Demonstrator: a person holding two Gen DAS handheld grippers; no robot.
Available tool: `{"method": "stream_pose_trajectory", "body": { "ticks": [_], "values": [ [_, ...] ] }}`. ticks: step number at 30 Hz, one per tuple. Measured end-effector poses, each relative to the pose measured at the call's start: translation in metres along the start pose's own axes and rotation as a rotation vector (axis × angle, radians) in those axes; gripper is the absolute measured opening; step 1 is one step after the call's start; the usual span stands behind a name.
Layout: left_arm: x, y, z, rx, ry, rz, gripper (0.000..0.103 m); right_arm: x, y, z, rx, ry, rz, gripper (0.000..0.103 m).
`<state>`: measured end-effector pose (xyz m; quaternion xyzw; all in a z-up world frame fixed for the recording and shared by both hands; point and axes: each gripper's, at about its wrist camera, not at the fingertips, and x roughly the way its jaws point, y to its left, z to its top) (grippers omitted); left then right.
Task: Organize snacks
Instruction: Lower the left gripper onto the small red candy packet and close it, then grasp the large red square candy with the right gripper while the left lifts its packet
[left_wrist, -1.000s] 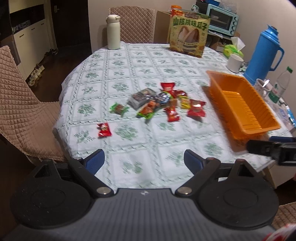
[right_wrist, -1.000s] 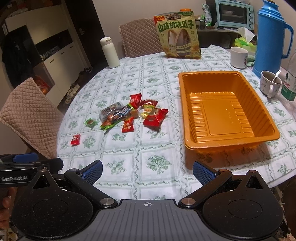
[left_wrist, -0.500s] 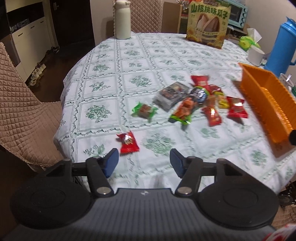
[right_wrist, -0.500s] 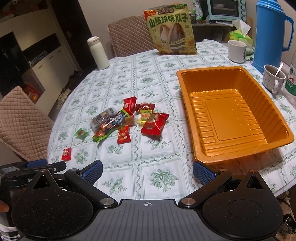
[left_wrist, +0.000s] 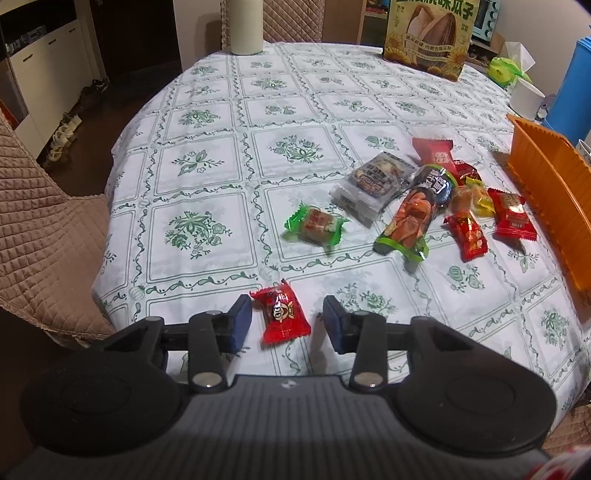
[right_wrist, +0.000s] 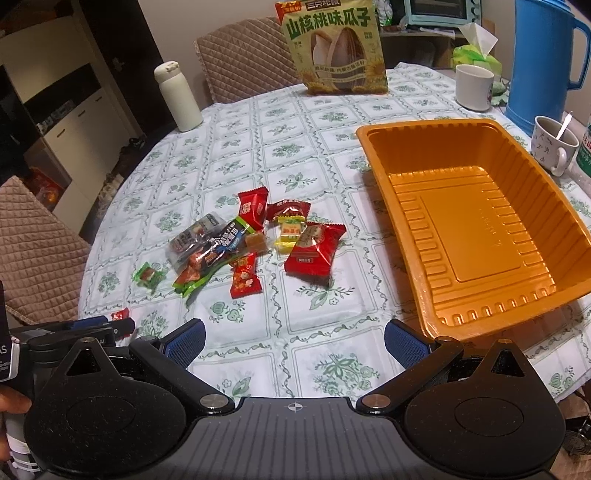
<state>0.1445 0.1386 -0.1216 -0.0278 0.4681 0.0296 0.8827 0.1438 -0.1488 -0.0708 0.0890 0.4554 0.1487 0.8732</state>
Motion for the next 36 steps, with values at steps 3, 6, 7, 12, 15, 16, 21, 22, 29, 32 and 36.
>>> {"method": "stream_pose_trajectory", "body": {
  "ticks": [3, 6, 7, 12, 15, 16, 21, 22, 29, 32, 36],
  "values": [
    [0.003, 0.001, 0.001, 0.011, 0.010, -0.012, 0.024, 0.006, 0.003, 0.002, 0.001, -0.001, 0.001, 0.103],
    [0.004, 0.004, 0.002, 0.012, 0.009, -0.021, 0.022, 0.011, 0.005, 0.004, 0.003, -0.002, 0.004, 0.103],
    [0.004, 0.006, 0.003, 0.011, 0.009, -0.024, 0.021, 0.013, 0.006, 0.005, 0.002, -0.004, 0.004, 0.103],
    [0.002, 0.011, 0.011, 0.034, -0.015, -0.019, 0.016, 0.023, 0.008, 0.010, -0.005, -0.015, 0.005, 0.103],
    [-0.001, 0.014, 0.020, 0.048, -0.036, -0.013, 0.016, 0.029, 0.009, 0.015, -0.007, -0.039, -0.006, 0.102],
    [-0.001, 0.015, 0.023, 0.051, -0.042, -0.015, 0.016, 0.032, 0.008, 0.017, -0.008, -0.048, -0.009, 0.096],
    [-0.003, 0.019, 0.040, 0.059, -0.068, -0.029, 0.016, 0.052, 0.004, 0.030, 0.007, -0.055, -0.037, 0.076],
    [-0.002, 0.019, 0.043, 0.064, -0.071, -0.032, 0.016, 0.056, 0.004, 0.032, 0.008, -0.062, -0.043, 0.072],
    [0.008, 0.020, 0.063, 0.081, -0.080, -0.050, 0.016, 0.083, -0.002, 0.047, 0.024, -0.059, -0.097, 0.054],
    [0.011, 0.020, 0.069, 0.092, -0.081, -0.059, 0.016, 0.093, -0.003, 0.051, 0.025, -0.048, -0.119, 0.049],
    [0.015, 0.017, 0.074, 0.111, -0.080, -0.077, 0.016, 0.105, -0.004, 0.052, 0.030, -0.024, -0.150, 0.045]
  ]
}}
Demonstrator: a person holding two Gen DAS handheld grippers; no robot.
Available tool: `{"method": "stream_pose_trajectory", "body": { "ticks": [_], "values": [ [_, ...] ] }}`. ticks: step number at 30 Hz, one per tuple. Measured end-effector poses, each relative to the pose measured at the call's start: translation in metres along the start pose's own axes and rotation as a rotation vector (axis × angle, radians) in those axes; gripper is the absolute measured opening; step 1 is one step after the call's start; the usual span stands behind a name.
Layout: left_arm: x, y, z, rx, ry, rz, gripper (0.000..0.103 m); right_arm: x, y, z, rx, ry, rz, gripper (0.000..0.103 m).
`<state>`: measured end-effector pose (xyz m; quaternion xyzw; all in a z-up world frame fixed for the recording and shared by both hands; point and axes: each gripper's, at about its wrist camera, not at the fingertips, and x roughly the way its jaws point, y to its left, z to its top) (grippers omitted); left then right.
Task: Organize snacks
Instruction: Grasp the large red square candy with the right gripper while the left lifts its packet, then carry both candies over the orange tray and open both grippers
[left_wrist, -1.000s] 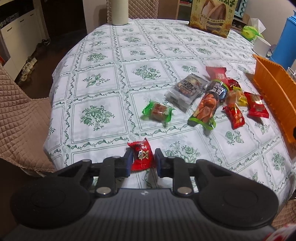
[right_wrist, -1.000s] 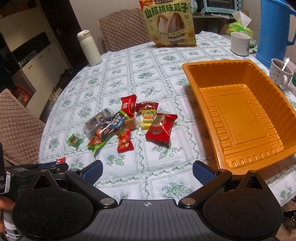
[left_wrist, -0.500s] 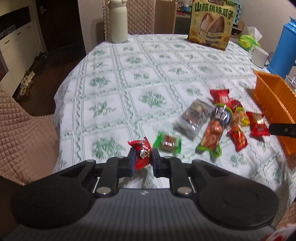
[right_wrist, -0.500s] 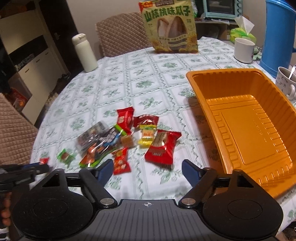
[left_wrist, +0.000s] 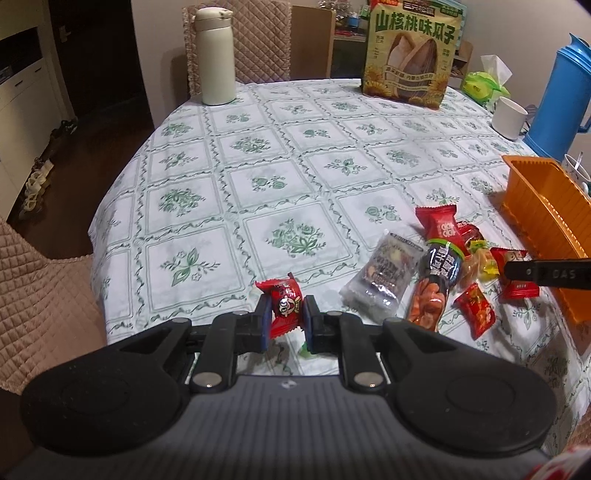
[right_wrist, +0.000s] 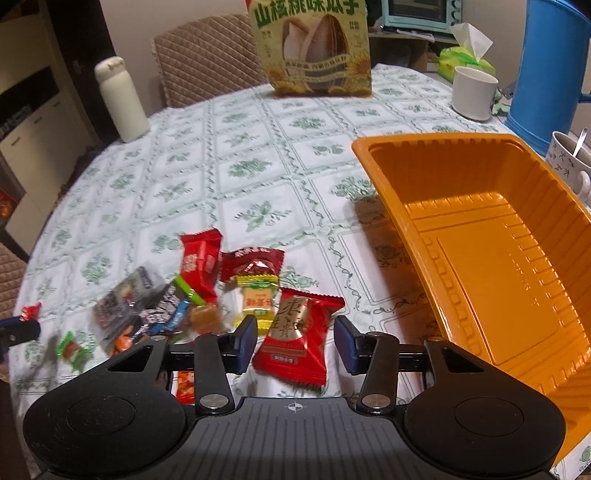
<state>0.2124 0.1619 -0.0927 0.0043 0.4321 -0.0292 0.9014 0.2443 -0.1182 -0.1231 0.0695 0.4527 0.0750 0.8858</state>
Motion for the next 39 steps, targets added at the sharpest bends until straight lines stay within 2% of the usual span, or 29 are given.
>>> {"method": "stream_pose_trajectory", "body": {
  "ticks": [4, 9, 18, 23, 29, 39],
  "values": [
    [0.002, -0.002, 0.003, 0.016, 0.002, -0.017, 0.016, 0.008, 0.002, -0.002, -0.008, 0.021, -0.023, 0.039],
    [0.001, -0.007, 0.005, 0.038, 0.002, -0.044, 0.016, 0.005, 0.005, -0.006, -0.030, 0.003, -0.027, 0.034],
    [-0.019, -0.037, 0.009, 0.088, -0.019, -0.112, 0.016, -0.045, -0.003, -0.012, 0.034, -0.048, 0.082, 0.032],
    [-0.039, -0.073, 0.009, 0.110, -0.041, -0.166, 0.016, -0.078, -0.013, -0.017, 0.049, -0.075, 0.139, 0.032],
    [-0.060, -0.125, 0.007, 0.111, -0.066, -0.213, 0.016, -0.110, -0.045, -0.022, 0.044, -0.090, 0.175, 0.032],
    [-0.067, -0.226, 0.004, 0.129, -0.073, -0.291, 0.016, -0.146, -0.133, -0.027, 0.056, -0.107, 0.139, 0.032]
  ]
}}
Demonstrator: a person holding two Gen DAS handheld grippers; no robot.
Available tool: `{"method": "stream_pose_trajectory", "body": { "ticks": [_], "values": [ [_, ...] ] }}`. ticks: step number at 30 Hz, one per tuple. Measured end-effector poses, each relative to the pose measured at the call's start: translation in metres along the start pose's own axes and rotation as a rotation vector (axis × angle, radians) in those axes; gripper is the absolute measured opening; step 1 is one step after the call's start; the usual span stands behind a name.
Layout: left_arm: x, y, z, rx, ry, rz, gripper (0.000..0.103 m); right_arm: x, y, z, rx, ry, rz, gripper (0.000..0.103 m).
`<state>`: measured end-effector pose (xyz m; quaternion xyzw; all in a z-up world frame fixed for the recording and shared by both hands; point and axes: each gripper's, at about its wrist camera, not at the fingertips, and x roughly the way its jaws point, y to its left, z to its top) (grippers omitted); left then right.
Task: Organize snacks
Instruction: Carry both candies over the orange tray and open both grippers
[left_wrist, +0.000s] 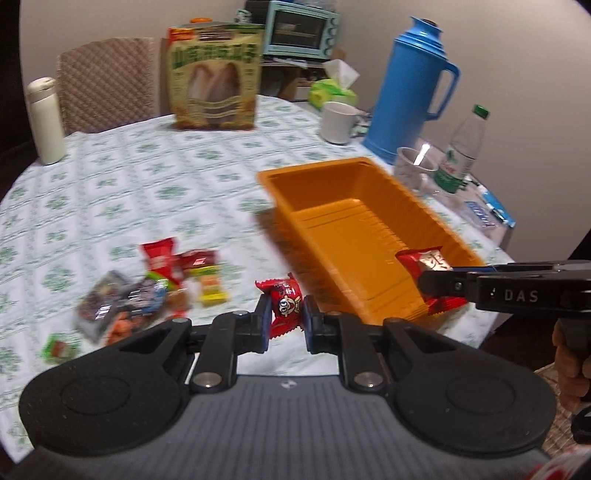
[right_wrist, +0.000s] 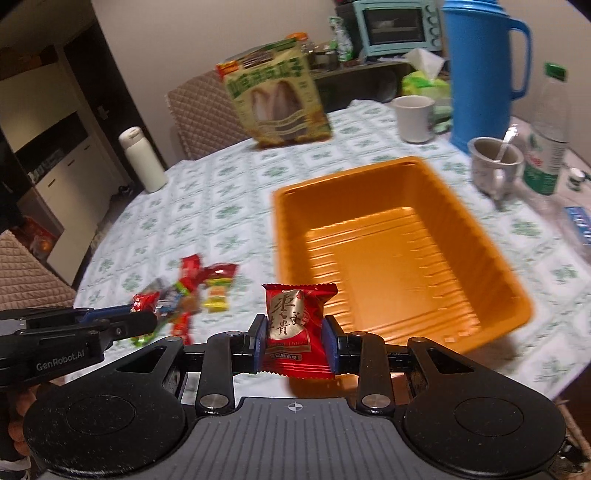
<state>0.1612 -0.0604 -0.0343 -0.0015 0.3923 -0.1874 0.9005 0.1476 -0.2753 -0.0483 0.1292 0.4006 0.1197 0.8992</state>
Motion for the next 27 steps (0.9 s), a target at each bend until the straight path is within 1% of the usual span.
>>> {"method": "stream_pose_trajectory", "body": {
  "ticks": [6, 13, 21, 27],
  "values": [
    [0.025, -0.042, 0.013, 0.010, -0.007, -0.022, 0.016, -0.008, -0.050, 0.009, 0.015, -0.012, -0.018, 0.032],
    [0.058, -0.073, 0.027, 0.011, 0.010, -0.029, 0.016, 0.002, -0.093, 0.025, 0.029, -0.015, -0.005, 0.032],
    [0.093, -0.089, 0.033, 0.004, 0.059, -0.020, 0.016, 0.017, -0.115, 0.037, 0.027, 0.000, 0.021, 0.032],
    [0.115, -0.096, 0.034, 0.003, 0.098, -0.024, 0.017, 0.020, -0.126, 0.039, 0.039, 0.004, 0.029, 0.032]
  ]
}}
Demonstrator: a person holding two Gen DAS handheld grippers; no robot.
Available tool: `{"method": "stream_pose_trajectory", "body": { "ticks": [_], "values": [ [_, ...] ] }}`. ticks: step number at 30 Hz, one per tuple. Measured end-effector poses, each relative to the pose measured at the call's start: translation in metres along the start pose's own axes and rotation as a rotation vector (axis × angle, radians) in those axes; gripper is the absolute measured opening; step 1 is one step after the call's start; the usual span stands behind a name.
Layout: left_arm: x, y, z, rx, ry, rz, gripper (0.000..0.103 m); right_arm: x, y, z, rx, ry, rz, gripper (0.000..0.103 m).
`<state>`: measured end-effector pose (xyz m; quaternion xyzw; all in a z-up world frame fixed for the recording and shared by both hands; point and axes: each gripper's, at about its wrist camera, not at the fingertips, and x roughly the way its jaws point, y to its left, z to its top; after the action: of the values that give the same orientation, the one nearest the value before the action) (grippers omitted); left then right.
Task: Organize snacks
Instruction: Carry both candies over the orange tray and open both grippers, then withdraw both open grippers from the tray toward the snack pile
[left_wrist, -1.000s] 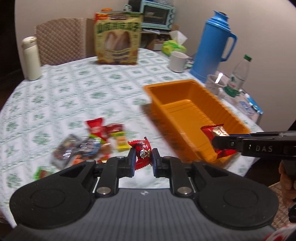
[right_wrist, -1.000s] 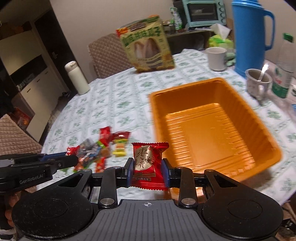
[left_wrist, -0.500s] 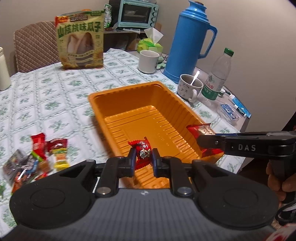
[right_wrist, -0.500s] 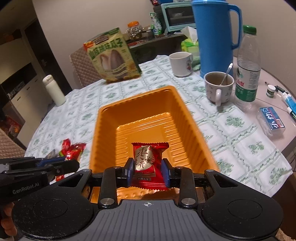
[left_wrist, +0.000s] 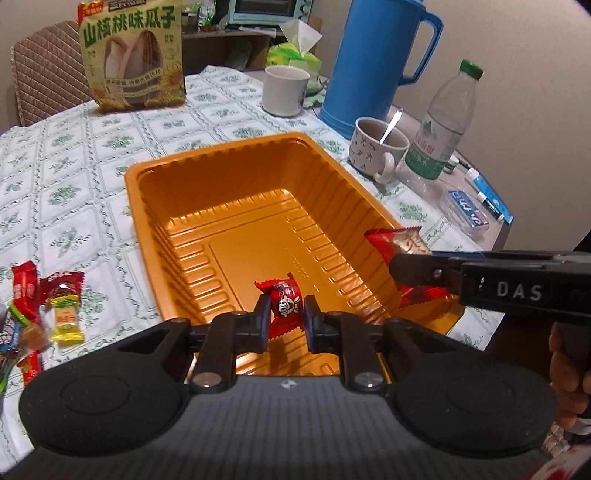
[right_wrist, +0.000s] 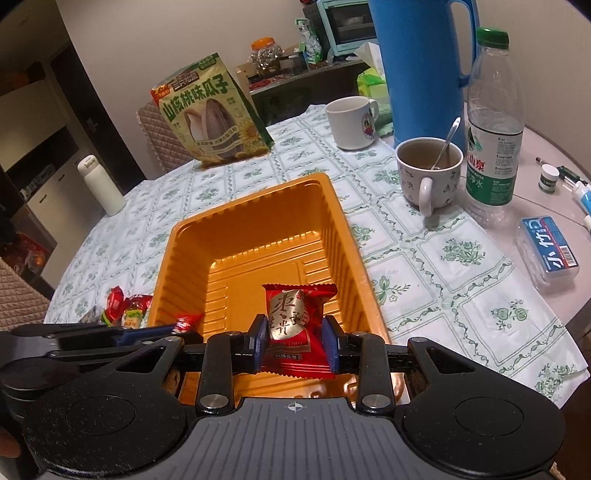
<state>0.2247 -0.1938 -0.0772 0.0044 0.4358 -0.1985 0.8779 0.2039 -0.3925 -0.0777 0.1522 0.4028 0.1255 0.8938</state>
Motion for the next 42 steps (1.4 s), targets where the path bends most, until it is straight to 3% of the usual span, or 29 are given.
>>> {"method": "stream_pose_trajectory", "body": {
  "ticks": [9, 25, 27, 29, 31, 42],
  "values": [
    [0.013, -0.001, -0.005, -0.001, 0.029, 0.011, 0.020, 0.004, -0.008, 0.002, 0.004, 0.014, 0.015, 0.032],
    [-0.033, 0.021, -0.014, -0.068, -0.026, 0.051, 0.025, 0.022, 0.001, 0.002, -0.010, 0.036, 0.056, 0.033],
    [-0.037, 0.024, -0.016, -0.075, -0.030, 0.059, 0.027, 0.024, 0.002, 0.002, -0.004, 0.039, 0.063, 0.036],
    [-0.042, 0.028, -0.018, -0.081, -0.033, 0.062, 0.027, 0.025, 0.002, 0.002, -0.001, 0.043, 0.064, 0.054],
    [-0.047, 0.031, -0.021, -0.090, -0.034, 0.067, 0.029, 0.021, 0.003, 0.001, -0.003, 0.024, 0.052, 0.058],
    [-0.075, 0.050, -0.035, -0.115, -0.045, 0.080, 0.036, -0.009, 0.010, -0.011, -0.004, 0.004, 0.019, 0.061]
  ]
}}
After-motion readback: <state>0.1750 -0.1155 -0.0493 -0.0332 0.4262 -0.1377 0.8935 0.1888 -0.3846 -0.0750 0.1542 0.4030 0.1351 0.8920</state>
